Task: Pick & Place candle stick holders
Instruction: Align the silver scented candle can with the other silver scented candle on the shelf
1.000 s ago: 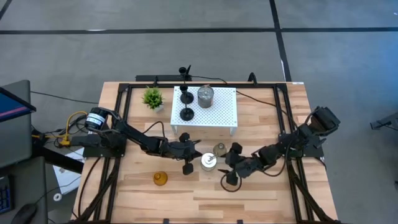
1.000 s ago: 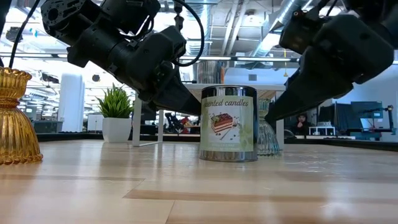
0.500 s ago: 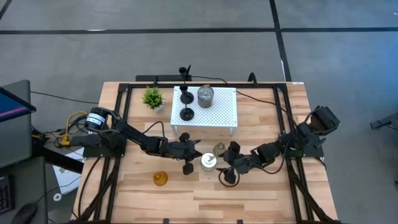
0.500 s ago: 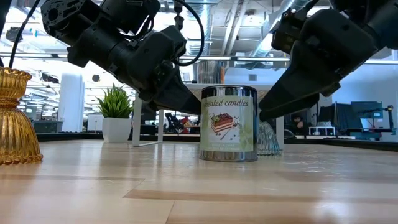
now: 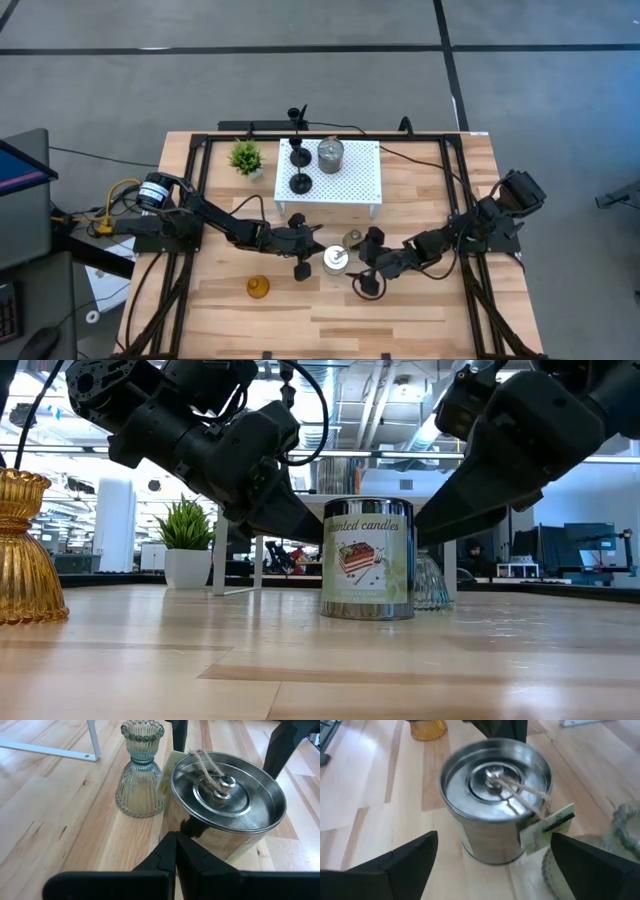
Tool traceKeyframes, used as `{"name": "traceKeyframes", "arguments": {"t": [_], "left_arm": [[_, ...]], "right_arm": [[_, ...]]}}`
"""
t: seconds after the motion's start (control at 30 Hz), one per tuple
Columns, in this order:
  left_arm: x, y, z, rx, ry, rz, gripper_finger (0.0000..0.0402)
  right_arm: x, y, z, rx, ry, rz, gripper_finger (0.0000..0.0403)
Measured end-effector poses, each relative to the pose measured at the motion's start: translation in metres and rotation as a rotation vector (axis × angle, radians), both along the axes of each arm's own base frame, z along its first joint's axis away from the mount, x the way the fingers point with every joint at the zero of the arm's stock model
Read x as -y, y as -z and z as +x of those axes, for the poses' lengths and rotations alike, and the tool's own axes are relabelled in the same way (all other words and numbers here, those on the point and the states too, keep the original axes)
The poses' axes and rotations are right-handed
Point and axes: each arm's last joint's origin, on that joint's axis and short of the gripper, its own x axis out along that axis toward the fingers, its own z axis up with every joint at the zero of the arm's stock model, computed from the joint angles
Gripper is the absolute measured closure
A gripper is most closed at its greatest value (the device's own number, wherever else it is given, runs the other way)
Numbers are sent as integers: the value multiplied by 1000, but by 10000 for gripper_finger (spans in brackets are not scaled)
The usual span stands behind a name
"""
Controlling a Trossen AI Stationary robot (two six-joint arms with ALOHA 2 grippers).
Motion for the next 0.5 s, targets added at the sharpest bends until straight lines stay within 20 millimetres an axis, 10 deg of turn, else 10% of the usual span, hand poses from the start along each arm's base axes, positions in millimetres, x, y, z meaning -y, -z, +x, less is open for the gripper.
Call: {"name": "traceKeyframes", "arguments": {"t": [0.5], "left_arm": [[2, -5, 1, 46, 44, -27, 396]], "right_arm": [[-14, 40, 30, 41, -45, -47, 22]]}}
